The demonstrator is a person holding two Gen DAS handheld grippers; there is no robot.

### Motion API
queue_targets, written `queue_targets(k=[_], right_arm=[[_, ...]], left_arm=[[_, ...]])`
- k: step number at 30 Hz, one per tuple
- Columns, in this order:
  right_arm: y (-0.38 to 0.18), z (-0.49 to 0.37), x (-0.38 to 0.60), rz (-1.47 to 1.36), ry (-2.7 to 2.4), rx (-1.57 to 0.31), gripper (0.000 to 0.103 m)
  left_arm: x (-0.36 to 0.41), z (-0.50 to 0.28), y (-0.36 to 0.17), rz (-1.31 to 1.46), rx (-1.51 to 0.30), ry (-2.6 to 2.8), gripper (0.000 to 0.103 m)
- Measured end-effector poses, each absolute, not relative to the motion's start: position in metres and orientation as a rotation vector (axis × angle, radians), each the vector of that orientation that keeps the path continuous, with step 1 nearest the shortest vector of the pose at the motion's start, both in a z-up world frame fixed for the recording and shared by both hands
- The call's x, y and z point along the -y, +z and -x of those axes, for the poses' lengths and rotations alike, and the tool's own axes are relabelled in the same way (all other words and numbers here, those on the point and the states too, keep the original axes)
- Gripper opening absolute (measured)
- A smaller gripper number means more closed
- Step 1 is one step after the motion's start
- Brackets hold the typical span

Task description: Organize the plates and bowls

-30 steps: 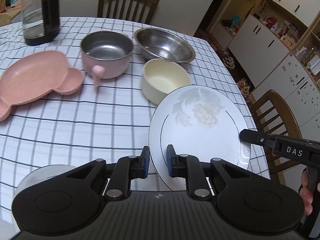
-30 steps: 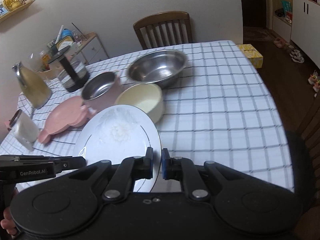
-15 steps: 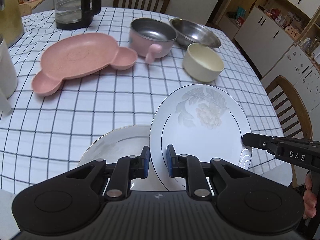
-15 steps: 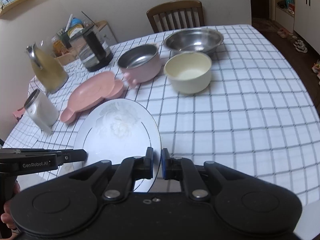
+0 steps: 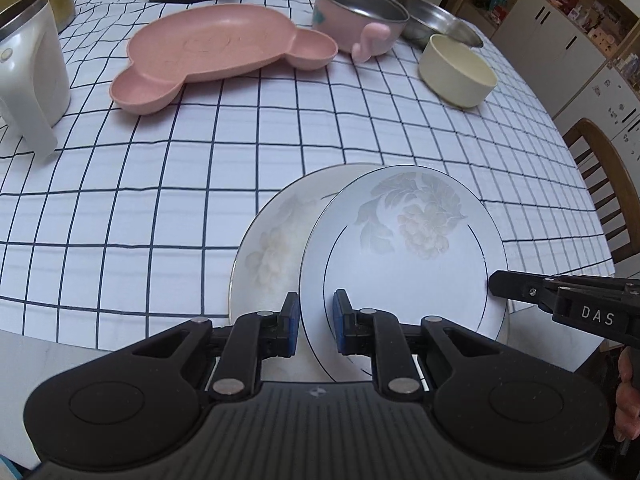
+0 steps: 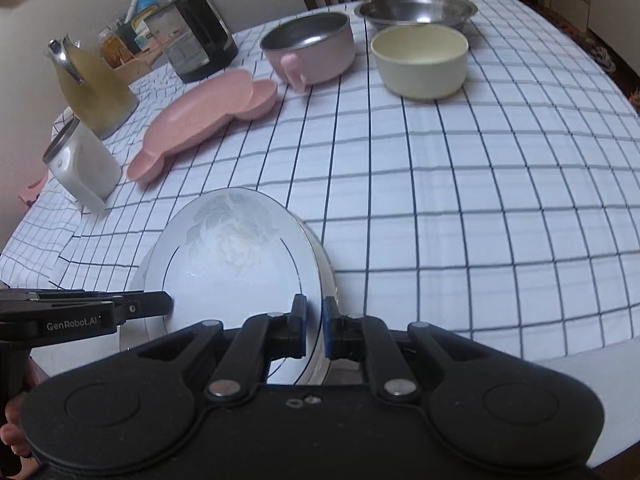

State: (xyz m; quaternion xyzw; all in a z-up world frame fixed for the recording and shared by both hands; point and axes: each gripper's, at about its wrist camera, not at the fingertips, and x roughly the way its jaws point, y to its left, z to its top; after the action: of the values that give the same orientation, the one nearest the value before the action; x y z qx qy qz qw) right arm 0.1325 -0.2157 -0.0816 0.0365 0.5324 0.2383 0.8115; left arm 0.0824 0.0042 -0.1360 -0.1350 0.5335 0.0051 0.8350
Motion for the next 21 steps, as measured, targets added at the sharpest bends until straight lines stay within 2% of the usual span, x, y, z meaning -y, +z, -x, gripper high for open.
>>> queue_targets(k=[21], right_arm=[[-0.102, -0.135, 0.206, -0.126, 0.488, -1.209, 0.010]], left_arm=[[-0.010, -0.086, -0.142, 0.253, -1.198, 0.016, 0.017]])
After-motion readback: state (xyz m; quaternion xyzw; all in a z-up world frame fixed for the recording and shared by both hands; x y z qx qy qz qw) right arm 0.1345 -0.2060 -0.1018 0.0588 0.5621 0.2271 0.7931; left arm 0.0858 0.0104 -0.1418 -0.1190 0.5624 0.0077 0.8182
